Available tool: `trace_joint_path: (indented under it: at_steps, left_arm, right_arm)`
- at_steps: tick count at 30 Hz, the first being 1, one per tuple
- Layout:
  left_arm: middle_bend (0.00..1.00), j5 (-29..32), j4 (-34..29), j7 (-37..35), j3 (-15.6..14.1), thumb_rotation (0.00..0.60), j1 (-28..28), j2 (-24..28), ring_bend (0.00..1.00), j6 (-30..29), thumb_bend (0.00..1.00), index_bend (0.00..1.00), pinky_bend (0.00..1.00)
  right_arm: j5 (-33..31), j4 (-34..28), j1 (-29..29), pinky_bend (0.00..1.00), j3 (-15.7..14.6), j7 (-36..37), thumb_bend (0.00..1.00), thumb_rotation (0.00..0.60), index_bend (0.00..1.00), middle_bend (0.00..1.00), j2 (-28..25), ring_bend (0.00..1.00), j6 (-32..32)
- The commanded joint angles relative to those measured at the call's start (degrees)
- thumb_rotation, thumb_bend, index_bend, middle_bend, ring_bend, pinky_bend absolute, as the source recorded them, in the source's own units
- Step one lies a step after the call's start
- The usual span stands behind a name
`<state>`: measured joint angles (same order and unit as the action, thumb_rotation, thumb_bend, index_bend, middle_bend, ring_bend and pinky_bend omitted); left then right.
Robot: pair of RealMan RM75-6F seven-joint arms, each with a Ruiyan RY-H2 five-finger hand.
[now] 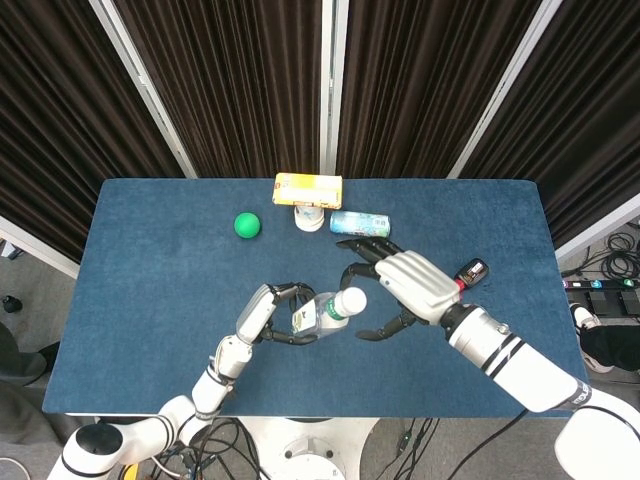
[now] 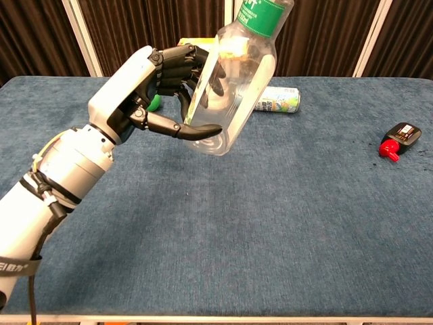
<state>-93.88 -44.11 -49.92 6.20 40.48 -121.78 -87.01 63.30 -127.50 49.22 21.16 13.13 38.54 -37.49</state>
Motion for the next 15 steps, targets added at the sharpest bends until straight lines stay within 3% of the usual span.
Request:
trace_joint_path:
  at_steps: [1, 15]
  left_arm:
    - [0.57, 0.0, 0.0, 0.0, 0.0, 0.6, 0.0, 0.0, 0.5, -0.1, 0.38, 0.57, 0.58]
    - [0.57, -0.1, 0.1, -0.3, -0.1, 0.6, 0.0, -0.1, 0.5, -0.1, 0.38, 0.57, 0.58]
  right_arm:
    - [0.1, 0.2, 0.0, 0.0, -0.1, -0.1, 0.03, 0.543, 0.36, 0.05, 0.1, 0.0, 0.0]
    - [-1.1, 1.2, 0.3, 0.0, -0.3, -1.5, 0.07, 0.544, 0.34, 0.05, 1.4, 0.0, -1.7]
